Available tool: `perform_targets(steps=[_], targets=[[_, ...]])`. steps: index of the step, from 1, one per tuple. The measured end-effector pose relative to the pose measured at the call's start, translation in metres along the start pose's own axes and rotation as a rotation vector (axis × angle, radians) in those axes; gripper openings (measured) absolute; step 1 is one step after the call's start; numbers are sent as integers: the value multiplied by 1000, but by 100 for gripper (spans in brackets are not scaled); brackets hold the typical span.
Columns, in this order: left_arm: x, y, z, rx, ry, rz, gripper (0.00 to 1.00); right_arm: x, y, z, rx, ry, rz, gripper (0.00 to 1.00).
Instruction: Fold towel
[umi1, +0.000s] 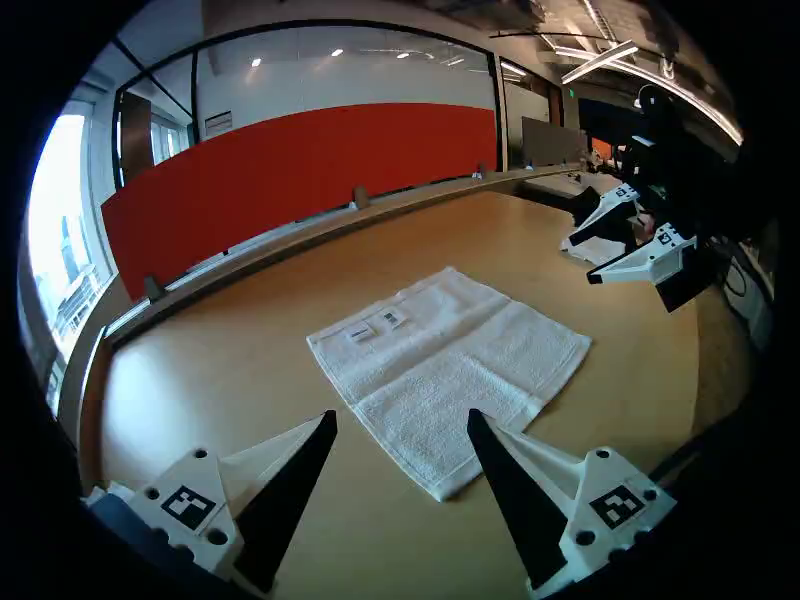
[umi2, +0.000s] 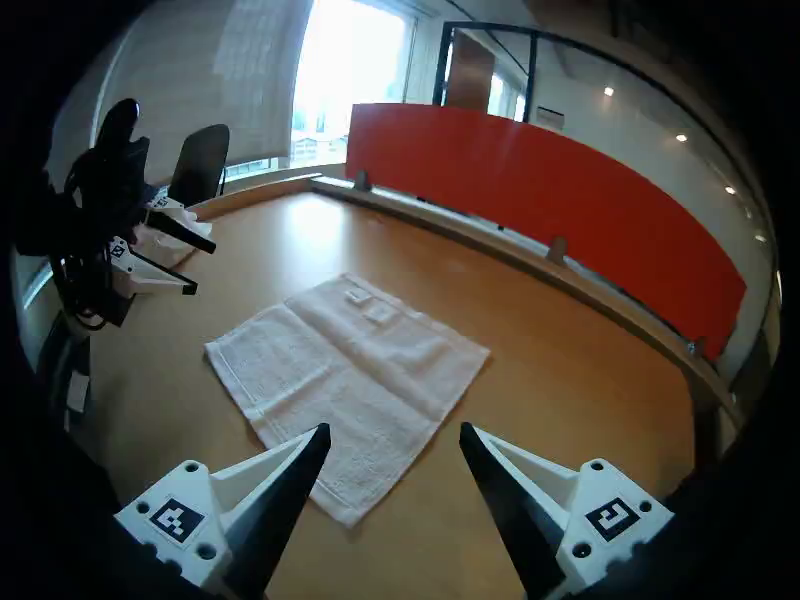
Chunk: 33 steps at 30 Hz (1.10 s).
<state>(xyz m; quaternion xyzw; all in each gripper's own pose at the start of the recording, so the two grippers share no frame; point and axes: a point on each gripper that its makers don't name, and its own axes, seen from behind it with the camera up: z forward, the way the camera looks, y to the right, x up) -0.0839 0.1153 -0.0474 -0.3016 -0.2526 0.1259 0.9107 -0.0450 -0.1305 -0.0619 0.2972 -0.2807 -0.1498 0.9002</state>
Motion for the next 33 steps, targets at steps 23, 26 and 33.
perform_targets(steps=[23, 26, 33], targets=[[-58, 19, 36, -59, -121, 2, 97, -66, -20, 31, 56, -110, -14, 100], [-64, 22, 39, -67, -134, 2, 97, -72, -22, 33, 62, -122, -15, 100], [-75, 27, 43, -85, -163, 8, 97, -88, -27, 35, 80, -152, -19, 100]])
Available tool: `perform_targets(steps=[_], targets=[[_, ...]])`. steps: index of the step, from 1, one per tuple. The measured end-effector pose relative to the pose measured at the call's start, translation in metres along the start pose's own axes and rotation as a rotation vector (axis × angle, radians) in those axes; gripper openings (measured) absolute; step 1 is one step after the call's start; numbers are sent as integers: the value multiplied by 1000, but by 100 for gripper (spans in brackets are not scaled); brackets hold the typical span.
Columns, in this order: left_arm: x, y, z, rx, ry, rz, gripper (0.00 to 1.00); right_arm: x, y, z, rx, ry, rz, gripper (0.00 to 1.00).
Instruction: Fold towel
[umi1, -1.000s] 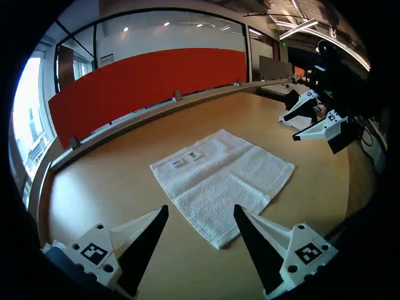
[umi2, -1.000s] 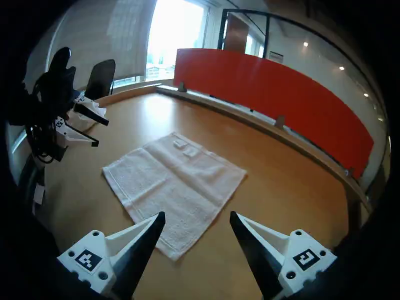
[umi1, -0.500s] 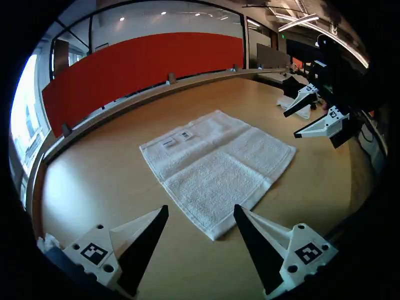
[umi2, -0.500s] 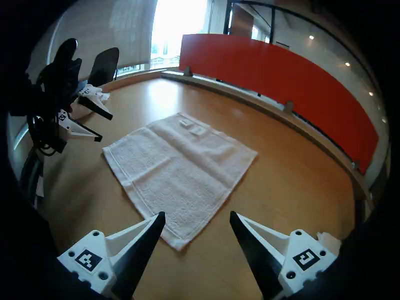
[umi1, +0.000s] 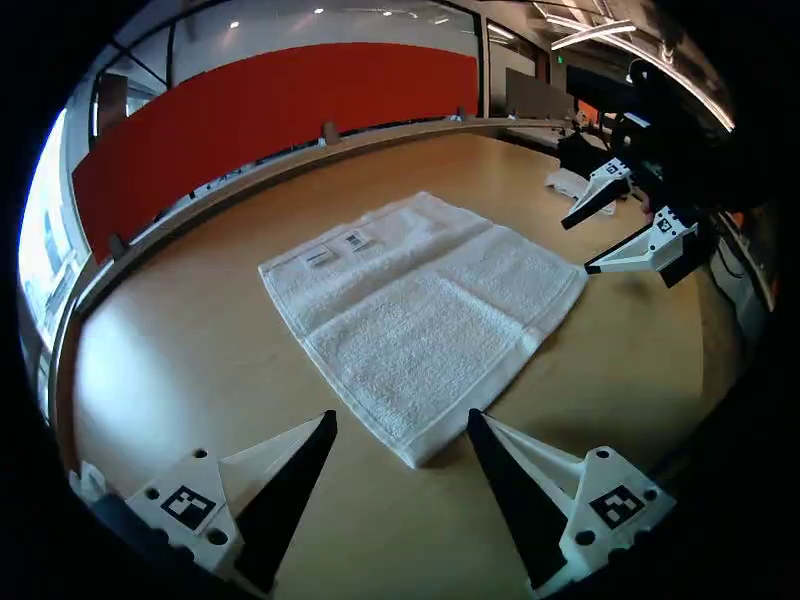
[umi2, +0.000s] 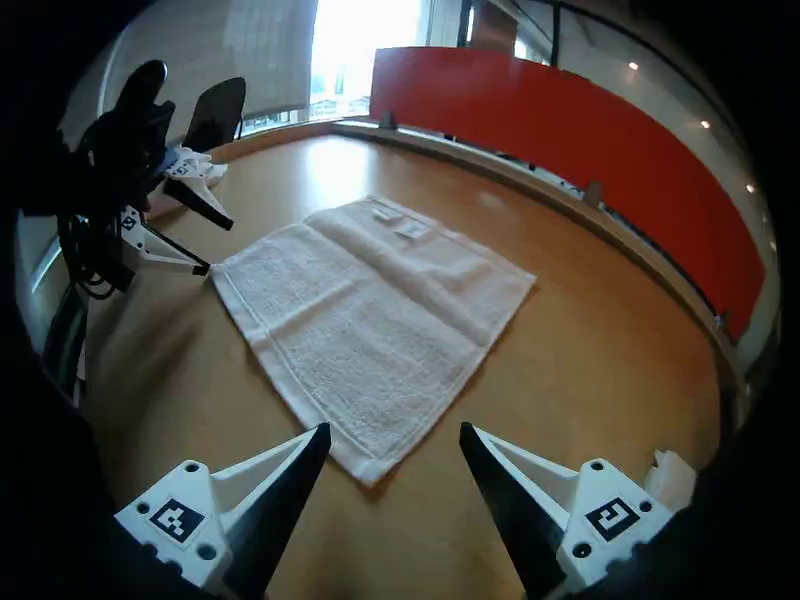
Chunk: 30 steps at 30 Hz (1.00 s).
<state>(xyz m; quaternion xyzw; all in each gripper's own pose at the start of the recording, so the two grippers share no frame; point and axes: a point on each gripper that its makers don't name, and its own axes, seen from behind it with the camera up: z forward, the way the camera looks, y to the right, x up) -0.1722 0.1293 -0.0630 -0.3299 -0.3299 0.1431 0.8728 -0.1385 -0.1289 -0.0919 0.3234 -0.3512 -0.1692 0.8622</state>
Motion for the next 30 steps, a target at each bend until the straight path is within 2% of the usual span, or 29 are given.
perform_targets(steps=[17, 24, 30], targets=[[-23, 8, 14, -30, -79, 0, 97, -27, -5, 6, 42, -61, 17, 97], [-23, 8, 15, -38, -75, -19, 97, -29, -7, 8, 62, -61, 25, 92], [-24, 9, 15, -45, -76, -14, 97, -30, -8, 7, 78, -60, 41, 87]])
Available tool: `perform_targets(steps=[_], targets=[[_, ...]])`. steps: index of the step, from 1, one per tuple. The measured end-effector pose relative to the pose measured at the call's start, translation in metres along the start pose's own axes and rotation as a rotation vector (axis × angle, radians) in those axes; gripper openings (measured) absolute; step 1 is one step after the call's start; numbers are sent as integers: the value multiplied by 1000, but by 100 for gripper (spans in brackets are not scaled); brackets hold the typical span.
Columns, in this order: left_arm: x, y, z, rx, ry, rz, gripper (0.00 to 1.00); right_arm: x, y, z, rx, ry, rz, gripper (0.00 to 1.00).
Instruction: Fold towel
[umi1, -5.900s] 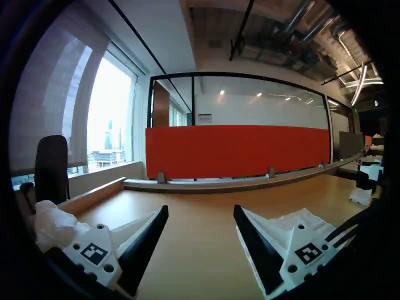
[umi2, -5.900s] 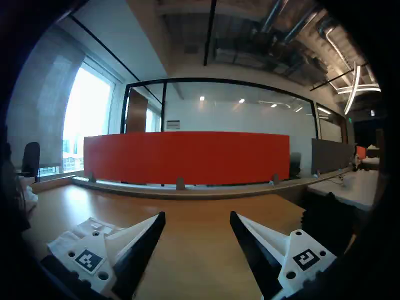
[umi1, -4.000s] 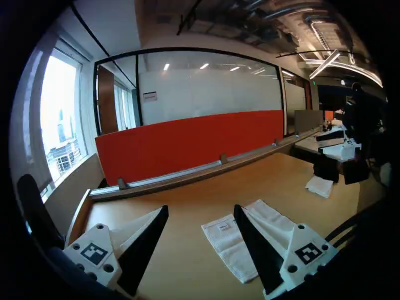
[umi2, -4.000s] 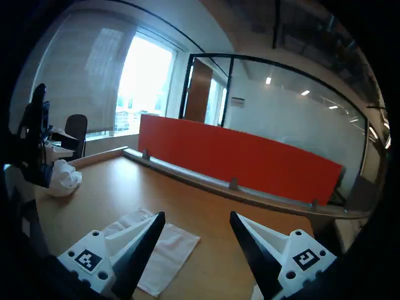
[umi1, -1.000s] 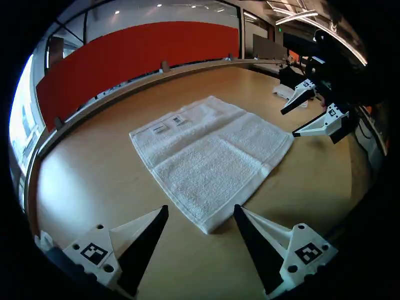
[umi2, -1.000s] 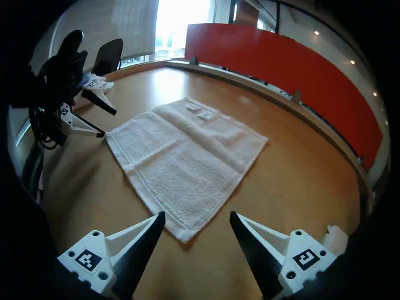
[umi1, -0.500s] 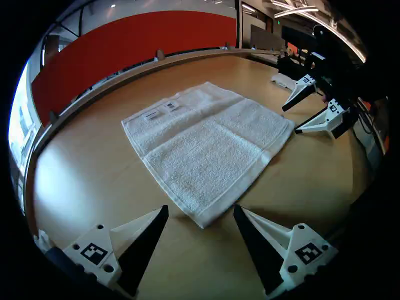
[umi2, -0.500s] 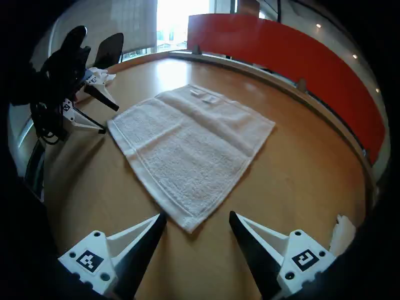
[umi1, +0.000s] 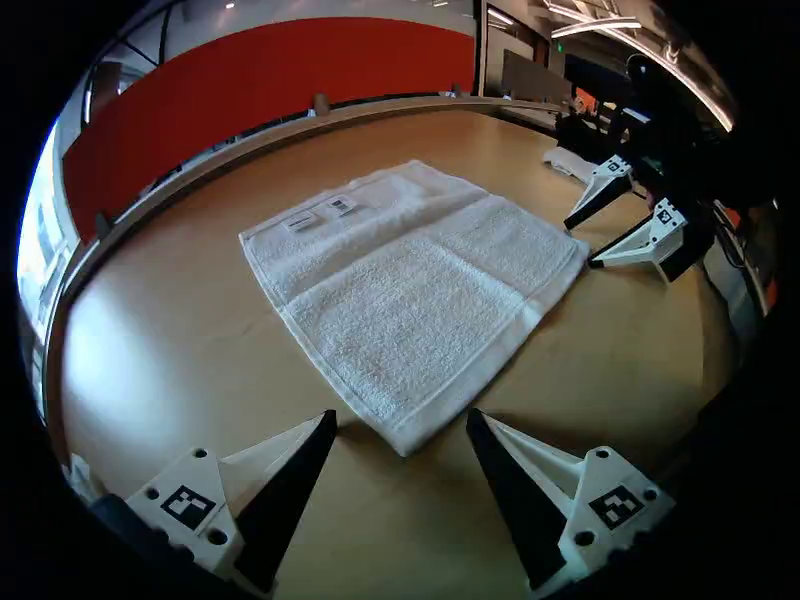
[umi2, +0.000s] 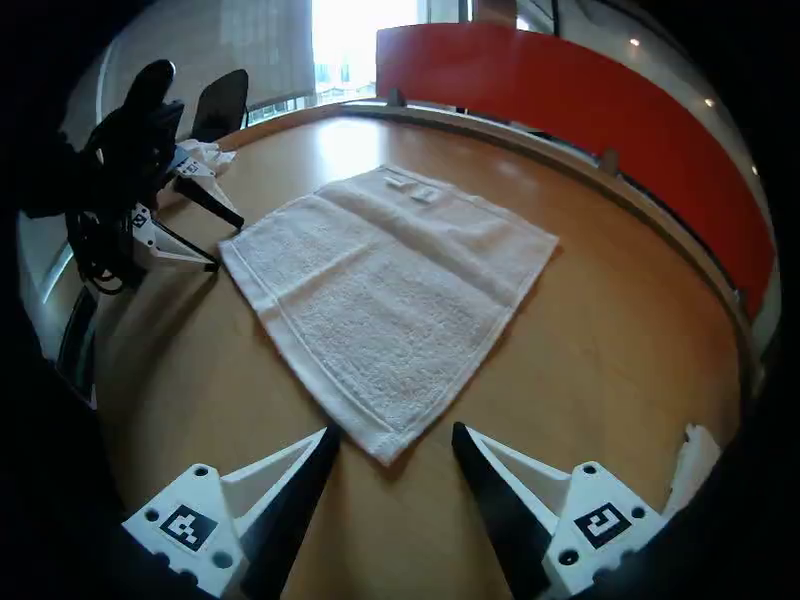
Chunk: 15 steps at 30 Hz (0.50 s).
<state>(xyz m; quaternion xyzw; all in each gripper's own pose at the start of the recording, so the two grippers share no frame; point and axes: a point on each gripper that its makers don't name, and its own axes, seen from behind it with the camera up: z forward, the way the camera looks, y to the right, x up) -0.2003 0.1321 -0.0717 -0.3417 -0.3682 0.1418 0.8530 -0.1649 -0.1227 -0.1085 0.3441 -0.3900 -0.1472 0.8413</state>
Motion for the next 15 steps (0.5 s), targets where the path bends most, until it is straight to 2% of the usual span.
perform_targets(steps=[7, 15], targets=[[0, 1, 1, -10, -6, 10, 96, 1, -2, 1, 9, 0, -9, 83], [0, 3, 1, -13, -13, 12, 89, 2, -3, 3, 16, -5, -14, 66]])
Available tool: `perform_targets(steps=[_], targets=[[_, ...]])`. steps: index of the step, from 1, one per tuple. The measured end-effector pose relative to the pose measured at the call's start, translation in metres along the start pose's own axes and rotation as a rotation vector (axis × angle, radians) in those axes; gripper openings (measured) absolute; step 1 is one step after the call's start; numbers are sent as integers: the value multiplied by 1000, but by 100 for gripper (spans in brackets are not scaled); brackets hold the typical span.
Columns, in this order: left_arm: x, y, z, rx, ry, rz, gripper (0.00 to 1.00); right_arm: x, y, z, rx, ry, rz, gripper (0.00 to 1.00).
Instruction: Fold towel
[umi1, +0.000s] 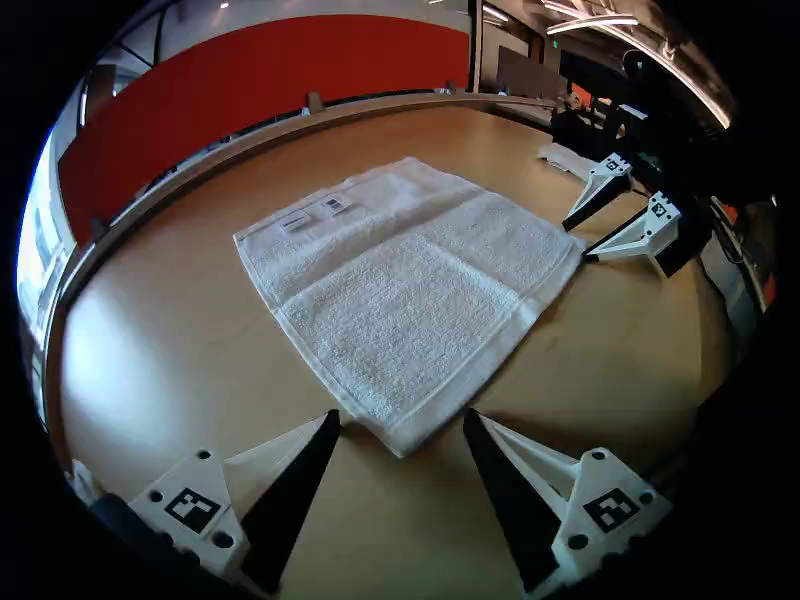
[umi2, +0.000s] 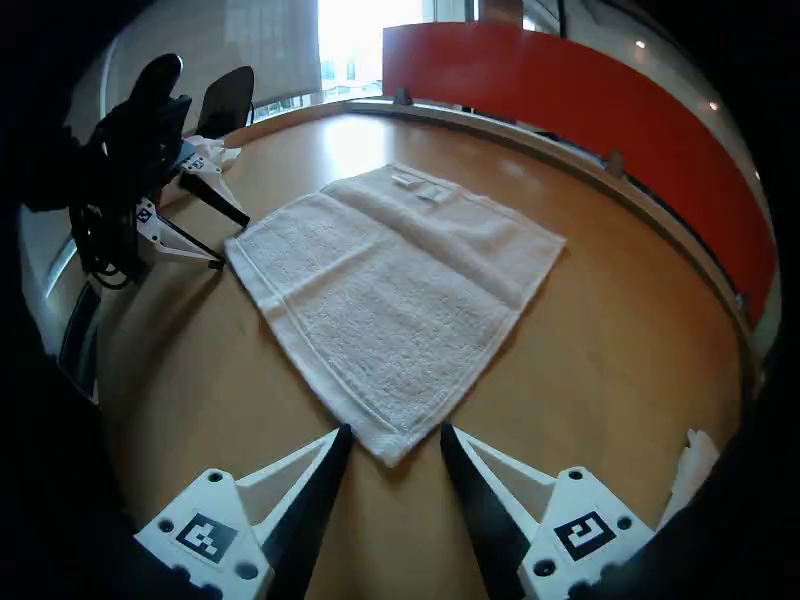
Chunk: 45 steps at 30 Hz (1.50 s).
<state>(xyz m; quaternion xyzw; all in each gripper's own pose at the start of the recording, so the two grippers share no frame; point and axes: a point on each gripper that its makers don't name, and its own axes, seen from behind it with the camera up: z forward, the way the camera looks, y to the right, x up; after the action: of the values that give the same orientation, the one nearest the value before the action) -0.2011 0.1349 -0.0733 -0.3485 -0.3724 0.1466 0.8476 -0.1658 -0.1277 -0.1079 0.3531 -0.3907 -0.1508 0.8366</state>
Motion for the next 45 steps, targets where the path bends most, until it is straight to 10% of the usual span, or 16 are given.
perform_targets(steps=[11, 23, 45], targets=[[0, 4, 0, 1, -11, -4, 75, 1, -2, -3, 2, -8, 1, 36], [1, 7, 1, 19, -22, -19, 17, 3, -4, -3, 3, -10, -9, 17], [27, 12, -32, 13, -4, -111, 12, 36, -4, -30, -17, 55, -5, 16]])
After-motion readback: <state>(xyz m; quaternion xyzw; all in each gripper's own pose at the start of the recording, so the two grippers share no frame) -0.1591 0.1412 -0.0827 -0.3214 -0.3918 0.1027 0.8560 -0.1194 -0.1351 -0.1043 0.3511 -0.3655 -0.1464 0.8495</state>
